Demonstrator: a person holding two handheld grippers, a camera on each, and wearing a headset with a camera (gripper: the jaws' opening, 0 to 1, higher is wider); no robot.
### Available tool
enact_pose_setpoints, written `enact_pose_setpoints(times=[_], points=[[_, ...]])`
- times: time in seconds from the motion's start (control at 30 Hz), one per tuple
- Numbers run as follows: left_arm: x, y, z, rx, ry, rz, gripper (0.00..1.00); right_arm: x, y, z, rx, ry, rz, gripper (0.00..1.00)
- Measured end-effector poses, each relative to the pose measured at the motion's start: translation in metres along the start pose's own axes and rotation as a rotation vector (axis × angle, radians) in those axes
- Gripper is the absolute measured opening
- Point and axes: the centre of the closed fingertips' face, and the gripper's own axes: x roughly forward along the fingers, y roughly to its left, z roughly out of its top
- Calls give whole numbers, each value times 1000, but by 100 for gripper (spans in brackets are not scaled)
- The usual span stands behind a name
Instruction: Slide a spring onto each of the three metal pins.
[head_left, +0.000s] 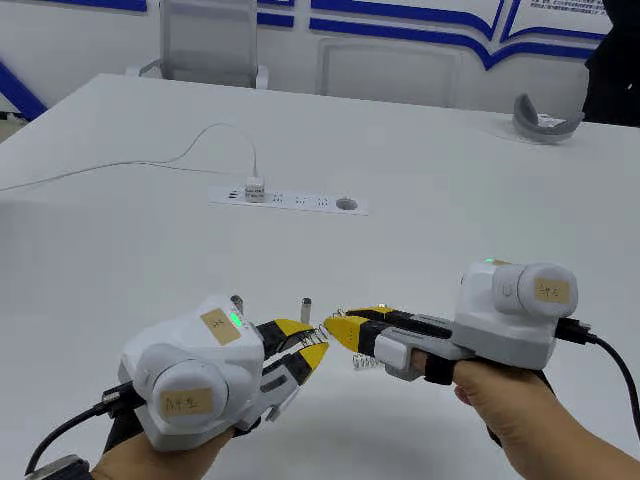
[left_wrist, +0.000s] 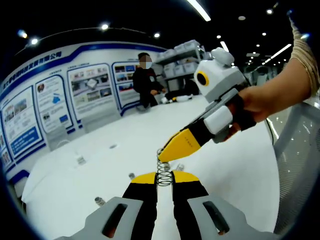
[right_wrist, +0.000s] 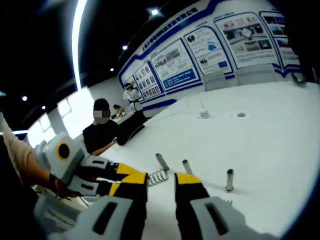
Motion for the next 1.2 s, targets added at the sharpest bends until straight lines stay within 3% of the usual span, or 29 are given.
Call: enact_pose_setpoints(times=[0.23,0.47,0.57,0.73,0.8,1.03,1.2], points=[[-1,-2,3,17,-6,-6,10,-5,9,7,93,-19,54,16],[-2,0,-1,20,5,2,10,-5,17,10,72,-21,74,13],[-1,0,-5,21,17,2,10,-4,25,8,29,-14,98,13],[-1,0,-9,21,31,1,10,0,29,4,-118,36,85,12],[-1,0,-9,19,27,1,10,1,31,7,-158,26,81,12],[-3,2,-12,15,30,4,12,4,37,6,-197,42,86,11],[-7,2,-17,0,37,4,18,1,32,14,-206,28,73,11]])
